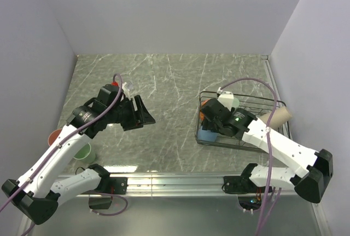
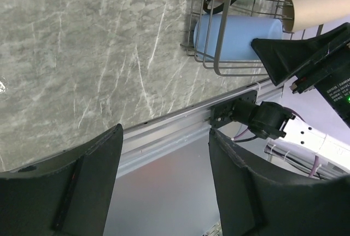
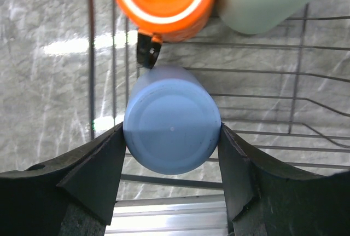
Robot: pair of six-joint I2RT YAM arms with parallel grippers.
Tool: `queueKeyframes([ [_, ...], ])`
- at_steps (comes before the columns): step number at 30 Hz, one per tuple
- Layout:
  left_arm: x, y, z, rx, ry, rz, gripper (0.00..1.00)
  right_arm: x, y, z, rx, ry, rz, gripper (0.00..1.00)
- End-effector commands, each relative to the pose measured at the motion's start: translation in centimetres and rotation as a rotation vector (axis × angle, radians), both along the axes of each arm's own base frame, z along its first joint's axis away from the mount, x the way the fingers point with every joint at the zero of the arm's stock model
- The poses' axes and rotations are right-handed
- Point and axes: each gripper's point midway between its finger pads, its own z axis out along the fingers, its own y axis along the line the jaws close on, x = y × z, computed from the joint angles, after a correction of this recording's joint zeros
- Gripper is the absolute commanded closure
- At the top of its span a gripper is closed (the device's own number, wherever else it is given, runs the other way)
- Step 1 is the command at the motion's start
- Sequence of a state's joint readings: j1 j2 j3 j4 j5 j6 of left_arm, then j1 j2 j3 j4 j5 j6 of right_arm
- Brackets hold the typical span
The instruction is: Load the cups into the dish rack
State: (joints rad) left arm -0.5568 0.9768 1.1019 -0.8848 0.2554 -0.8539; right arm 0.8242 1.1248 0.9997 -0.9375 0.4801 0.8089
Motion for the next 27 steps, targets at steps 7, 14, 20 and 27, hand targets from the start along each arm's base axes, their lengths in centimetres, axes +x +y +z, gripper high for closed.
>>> queueKeyframes([
  [7,-0.1,0.9,0.9,0.016,-0.051,0.019,0.31,0.6,3.0,1.1,-0.043,-0.032,0.014,0.79],
  [14,0.0,1.4,0.7,0.047,-0.048,0.037,0.31,0.2,3.7,1.7,-0.074,-0.043,0.03,0.37],
  [20,0.3,4.9,-1.3,0.228,-0.003,0.161,0.29,-0.1,2.7,3.8,-0.078,-0.076,0.007,0.12],
  [27,0.7,9.5,-3.1,0.467,0.032,0.297,0.27,-0.6,0.8,7.8,-0.012,-0.155,-0.034,0.04],
])
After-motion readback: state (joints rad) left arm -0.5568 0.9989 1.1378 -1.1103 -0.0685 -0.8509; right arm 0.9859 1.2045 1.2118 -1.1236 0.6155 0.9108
